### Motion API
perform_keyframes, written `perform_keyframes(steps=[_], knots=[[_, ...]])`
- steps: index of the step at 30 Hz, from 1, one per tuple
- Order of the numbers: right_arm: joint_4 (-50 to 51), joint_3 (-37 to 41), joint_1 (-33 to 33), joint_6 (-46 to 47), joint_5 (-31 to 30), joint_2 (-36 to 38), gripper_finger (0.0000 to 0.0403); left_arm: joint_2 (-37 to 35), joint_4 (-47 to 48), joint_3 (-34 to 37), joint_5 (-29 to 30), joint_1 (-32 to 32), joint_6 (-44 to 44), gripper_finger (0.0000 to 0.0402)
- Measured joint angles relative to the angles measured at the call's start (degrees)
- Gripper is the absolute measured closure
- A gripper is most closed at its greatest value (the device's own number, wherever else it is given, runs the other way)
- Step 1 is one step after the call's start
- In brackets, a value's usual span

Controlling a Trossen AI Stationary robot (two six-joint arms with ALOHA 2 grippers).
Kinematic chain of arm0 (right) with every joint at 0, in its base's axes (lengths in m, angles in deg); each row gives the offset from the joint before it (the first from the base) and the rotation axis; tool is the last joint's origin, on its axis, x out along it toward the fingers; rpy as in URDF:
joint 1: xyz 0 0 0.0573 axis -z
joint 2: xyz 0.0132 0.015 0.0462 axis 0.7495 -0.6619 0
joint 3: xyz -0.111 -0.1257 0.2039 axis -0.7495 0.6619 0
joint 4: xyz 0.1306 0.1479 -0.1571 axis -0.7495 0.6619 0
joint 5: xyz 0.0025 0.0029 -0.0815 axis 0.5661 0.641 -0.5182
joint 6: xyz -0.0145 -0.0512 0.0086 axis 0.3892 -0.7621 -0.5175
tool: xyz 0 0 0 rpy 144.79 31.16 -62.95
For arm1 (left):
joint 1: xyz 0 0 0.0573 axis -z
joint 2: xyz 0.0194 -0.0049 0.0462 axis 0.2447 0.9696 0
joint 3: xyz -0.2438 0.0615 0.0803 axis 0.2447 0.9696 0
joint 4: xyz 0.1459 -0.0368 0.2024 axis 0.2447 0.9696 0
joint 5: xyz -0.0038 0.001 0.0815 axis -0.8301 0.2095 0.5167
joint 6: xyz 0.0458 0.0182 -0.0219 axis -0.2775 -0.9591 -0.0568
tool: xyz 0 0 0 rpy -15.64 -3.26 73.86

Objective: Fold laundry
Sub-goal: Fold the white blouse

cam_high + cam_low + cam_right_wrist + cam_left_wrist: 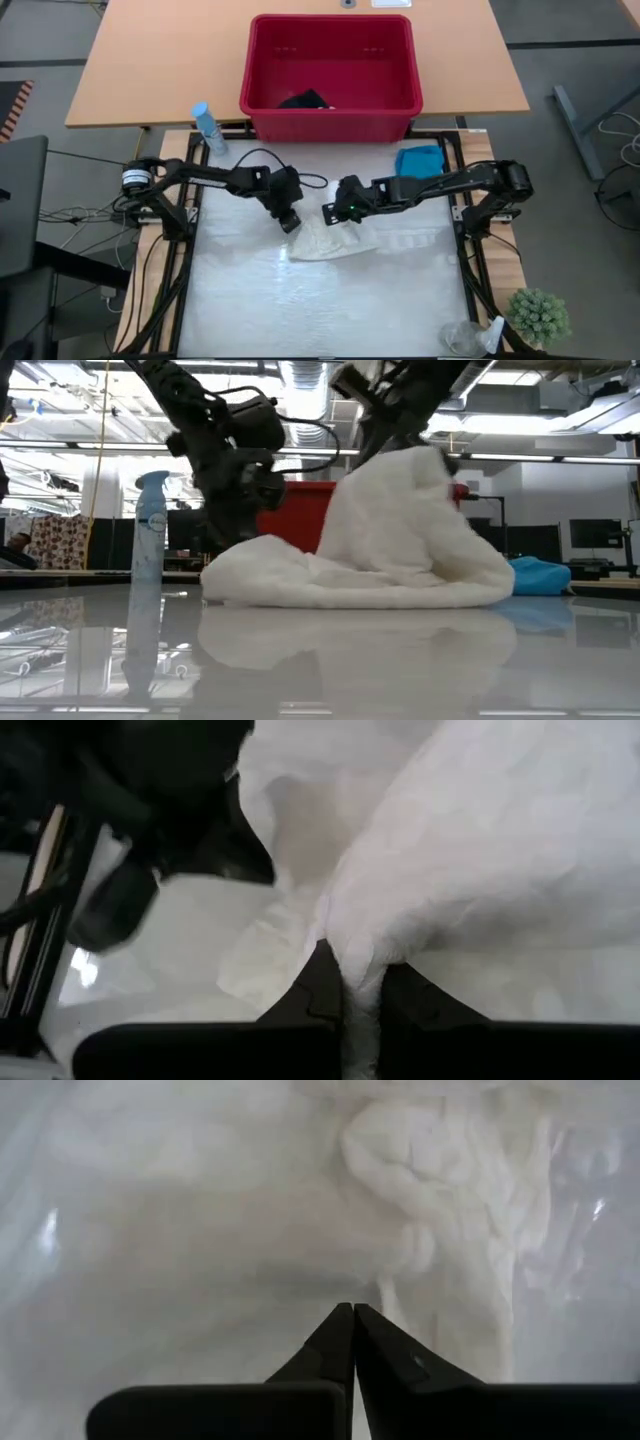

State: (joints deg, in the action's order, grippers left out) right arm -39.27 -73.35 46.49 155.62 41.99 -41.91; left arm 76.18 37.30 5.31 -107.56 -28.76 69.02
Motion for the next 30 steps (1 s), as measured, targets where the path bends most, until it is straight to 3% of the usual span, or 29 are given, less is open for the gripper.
perform_keyframes(steps=[4,12,23,30], knots=[[-5.66,0.00,0.33,-1.18,3.04,-3.82,0.0354,-3.05,8.45,-1.26,-0.41,-0.71,-2.36,0.0401],[-13.23,-0.14,1.17,-9.36,4.35,-7.09,0.0351,-7.76,10.09,-1.33,2.67,-0.69,-3.59,0.0402],[-22.68,-0.02,1.16,-24.53,10.10,-7.76,0.0163,-9.63,10.71,-1.65,6.76,-3.00,-7.34,0.0402],[-22.81,-0.02,1.03,-24.88,11.12,-7.49,0.0148,-17.50,16.48,-5.30,7.70,-8.33,-8.63,0.0401]])
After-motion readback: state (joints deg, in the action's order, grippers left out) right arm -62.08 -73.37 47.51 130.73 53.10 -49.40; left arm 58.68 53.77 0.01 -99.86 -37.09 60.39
